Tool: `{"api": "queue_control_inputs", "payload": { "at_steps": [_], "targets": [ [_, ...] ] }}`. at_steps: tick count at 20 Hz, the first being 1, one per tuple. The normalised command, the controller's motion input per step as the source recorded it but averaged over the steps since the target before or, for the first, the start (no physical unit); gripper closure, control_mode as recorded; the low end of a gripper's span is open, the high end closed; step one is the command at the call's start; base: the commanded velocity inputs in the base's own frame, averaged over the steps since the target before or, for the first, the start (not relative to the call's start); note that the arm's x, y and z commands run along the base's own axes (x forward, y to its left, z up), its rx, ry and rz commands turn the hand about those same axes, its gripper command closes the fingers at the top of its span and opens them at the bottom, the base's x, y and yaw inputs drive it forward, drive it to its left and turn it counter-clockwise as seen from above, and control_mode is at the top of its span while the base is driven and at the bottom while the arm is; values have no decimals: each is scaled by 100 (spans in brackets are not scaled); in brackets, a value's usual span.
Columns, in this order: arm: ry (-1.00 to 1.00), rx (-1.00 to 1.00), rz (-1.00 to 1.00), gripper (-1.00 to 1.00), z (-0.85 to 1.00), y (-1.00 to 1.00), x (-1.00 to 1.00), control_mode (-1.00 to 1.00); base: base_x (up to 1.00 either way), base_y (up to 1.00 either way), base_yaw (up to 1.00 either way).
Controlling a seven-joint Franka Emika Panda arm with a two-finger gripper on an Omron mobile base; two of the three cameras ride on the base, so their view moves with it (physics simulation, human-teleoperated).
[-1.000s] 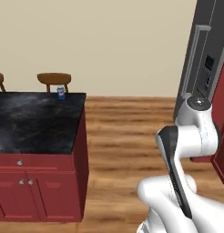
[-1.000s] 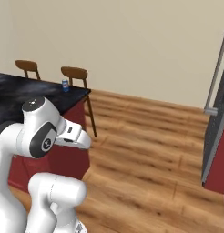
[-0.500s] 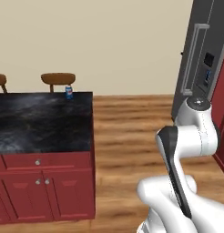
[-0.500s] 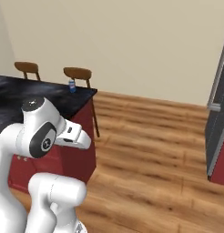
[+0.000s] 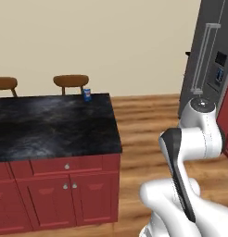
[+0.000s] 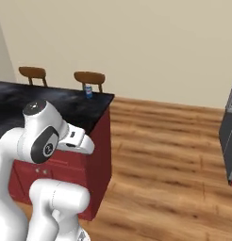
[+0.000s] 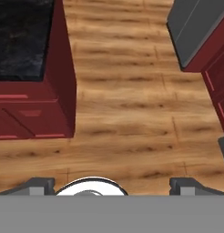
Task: Four empty soda cans are scattered around the kitchen. Gather all the cans and cluster them next to the stove for recycling.
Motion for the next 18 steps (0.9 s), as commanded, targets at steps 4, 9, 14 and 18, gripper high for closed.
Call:
{"api": "queue_control_inputs", "payload": {
  "at_steps": [4, 9, 14, 18],
  "targets": [
    [0, 0, 0, -100, 0, 0, 0, 100, -9, 84, -15],
    [0, 0, 0, -100, 0, 0, 0, 100, -3, 85, -10],
    [0, 0, 0, -100, 0, 0, 0, 100, 0, 87, -7],
    [0, 0, 0, -100, 0, 0, 0, 100, 0, 85, -6]
  ]
}}
